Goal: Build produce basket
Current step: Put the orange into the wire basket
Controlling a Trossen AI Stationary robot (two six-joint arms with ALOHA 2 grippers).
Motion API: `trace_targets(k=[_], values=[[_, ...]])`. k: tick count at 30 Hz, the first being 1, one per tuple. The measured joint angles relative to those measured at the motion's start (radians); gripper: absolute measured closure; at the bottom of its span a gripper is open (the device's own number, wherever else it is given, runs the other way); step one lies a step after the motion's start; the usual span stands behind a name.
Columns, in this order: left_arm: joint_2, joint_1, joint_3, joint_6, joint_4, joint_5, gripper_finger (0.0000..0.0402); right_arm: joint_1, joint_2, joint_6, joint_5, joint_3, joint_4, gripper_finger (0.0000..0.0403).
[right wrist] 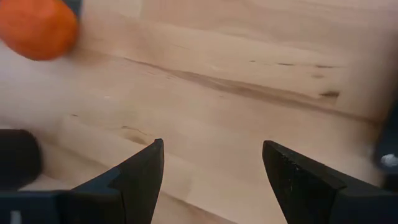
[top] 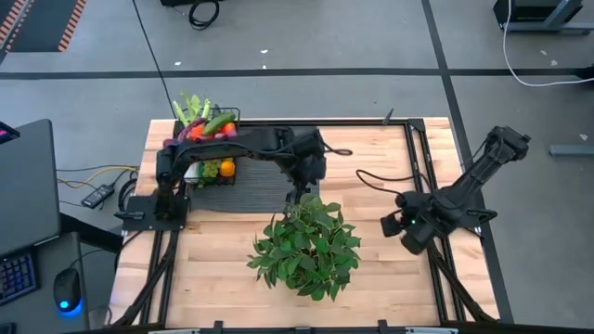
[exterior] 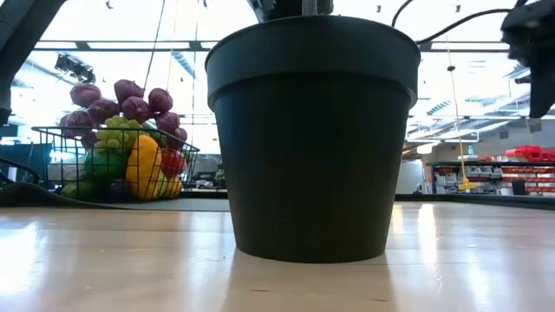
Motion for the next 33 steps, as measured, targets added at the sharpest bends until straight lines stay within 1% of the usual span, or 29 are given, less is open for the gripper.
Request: trace_targets(k=[2, 3, 5, 8, 13, 15, 18, 22, 24, 26, 27, 30, 31, 33], values=[[0.007, -0.013, -0.002, 0.017, -0.016, 0.024, 0.0145, 0.051, 0.005, 0.087, 0.050, 0.000, 0.003, 0.0127], [0.014, -0.018, -0.001, 0.019, -0.011, 0.048, 0.0145, 0.071, 0.007, 0.106, 0.069, 0.000, 0.007, 0.0127], [0.029, -0.024, 0.000, 0.012, -0.008, 0.073, 0.0145, 0.091, 0.011, 0.110, 0.083, 0.000, 0.033, 0.0127], [0.060, -0.034, -0.001, -0.009, 0.009, 0.075, 0.0145, 0.111, 0.025, 0.110, 0.092, 0.000, 0.049, 0.0128], [0.092, -0.050, -0.002, -0.032, 0.078, 0.052, 0.0145, 0.136, 0.042, 0.106, 0.093, 0.000, 0.046, 0.0129], [0.101, -0.064, -0.002, -0.004, 0.107, 0.037, 0.0145, 0.147, 0.045, 0.106, 0.094, 0.000, 0.049, 0.0129], [0.103, -0.089, -0.002, 0.078, 0.122, 0.002, 0.0143, 0.167, 0.045, 0.105, 0.109, 0.000, 0.069, 0.0129], [0.129, -0.113, -0.002, 0.179, 0.122, 0.000, 0.0135, 0.192, 0.046, 0.106, 0.162, 0.000, 0.122, 0.0129], [0.154, -0.119, 0.000, 0.179, 0.146, 0.006, 0.0129, 0.201, 0.052, 0.112, 0.198, 0.000, 0.145, 0.0129], [0.174, -0.118, -0.003, 0.184, 0.116, 0.005, 0.0122, 0.208, 0.063, 0.113, 0.223, 0.000, 0.172, 0.0129], [0.190, -0.117, -0.001, 0.194, 0.144, 0.006, 0.0119, 0.208, 0.072, 0.113, 0.229, 0.000, 0.188, 0.0129], [0.217, -0.117, -0.003, 0.208, 0.161, -0.011, 0.0110, 0.214, 0.102, 0.108, 0.230, 0.000, 0.239, 0.0129], [0.220, -0.117, -0.003, 0.206, 0.195, -0.017, 0.0107, 0.221, 0.115, 0.108, 0.228, 0.000, 0.264, 0.0129], [0.219, -0.117, -0.003, 0.206, 0.208, -0.027, 0.0102, 0.230, 0.141, 0.107, 0.221, 0.000, 0.305, 0.0129]])
